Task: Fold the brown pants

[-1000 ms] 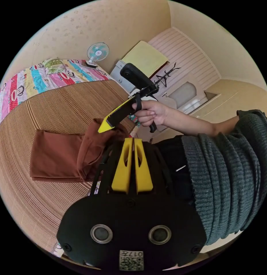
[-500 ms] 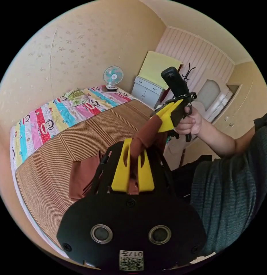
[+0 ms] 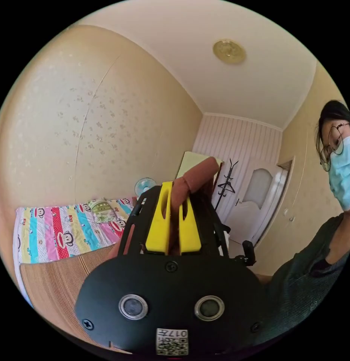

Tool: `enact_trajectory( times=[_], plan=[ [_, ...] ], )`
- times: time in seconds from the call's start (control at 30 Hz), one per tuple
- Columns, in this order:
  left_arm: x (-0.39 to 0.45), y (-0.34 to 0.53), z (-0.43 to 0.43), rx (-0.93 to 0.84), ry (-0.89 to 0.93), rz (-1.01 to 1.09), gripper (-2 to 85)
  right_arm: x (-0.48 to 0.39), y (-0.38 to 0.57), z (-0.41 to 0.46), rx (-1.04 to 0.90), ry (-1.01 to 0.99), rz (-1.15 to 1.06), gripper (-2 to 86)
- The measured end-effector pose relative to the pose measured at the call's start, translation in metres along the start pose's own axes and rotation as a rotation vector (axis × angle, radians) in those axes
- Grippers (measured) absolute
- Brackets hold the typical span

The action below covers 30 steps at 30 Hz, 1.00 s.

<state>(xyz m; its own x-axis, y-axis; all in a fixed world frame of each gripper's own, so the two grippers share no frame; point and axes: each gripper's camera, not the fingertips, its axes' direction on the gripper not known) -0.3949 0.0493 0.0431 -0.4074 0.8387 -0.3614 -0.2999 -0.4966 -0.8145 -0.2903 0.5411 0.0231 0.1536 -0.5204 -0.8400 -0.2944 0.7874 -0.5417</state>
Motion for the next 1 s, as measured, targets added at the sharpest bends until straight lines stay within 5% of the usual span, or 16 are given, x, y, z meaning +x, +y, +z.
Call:
enact_trajectory(
  times=[0.13,0.27,0.53,0.7,1.0],
  plan=[
    [0.035,-0.025,-0.018,0.052,0.079,0.047,-0.7,-0.027,-0.018,-0.018,0.11,0.156,0.009,21.6],
    [0.049,-0.029,-0.031,0.058,0.161,0.057,-0.7,-0.069,-0.06,-0.074,0.38,0.231,-0.063,16.6],
    [0.03,-0.046,-0.13,0.212,0.143,0.14,-0.3,-0.121,-0.141,-0.173,0.589,-0.08,-0.309,4.6],
    [0.015,-0.086,-0.159,0.125,0.034,0.12,0.6,-0.131,-0.2,-0.219,0.603,-0.351,-0.474,3.7],
    [0.003,-0.051,-0.168,0.24,-0.125,0.062,3.2,-0.167,-0.199,-0.219,0.574,-0.23,-0.434,2.6]
  ],
)
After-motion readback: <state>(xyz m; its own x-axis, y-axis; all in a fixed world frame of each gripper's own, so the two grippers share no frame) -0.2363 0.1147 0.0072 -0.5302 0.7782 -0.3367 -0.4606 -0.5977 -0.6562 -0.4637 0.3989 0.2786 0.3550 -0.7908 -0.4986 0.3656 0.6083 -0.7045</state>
